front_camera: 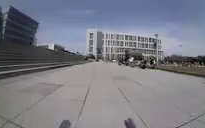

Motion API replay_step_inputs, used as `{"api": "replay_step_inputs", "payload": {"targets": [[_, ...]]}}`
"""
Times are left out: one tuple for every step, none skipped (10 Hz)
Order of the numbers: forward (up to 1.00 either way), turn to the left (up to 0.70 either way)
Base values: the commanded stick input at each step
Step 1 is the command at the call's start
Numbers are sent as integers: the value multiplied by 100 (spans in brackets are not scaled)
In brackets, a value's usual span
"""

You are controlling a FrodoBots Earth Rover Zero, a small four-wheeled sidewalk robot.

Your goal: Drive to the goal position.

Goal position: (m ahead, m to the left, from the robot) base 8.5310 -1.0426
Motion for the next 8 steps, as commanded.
{"api": "replay_step_inputs", "payload": {"targets": [[70,0],[70,0],[70,0],[70,0],[70,0],[70,0],[70,0],[70,0]]}}
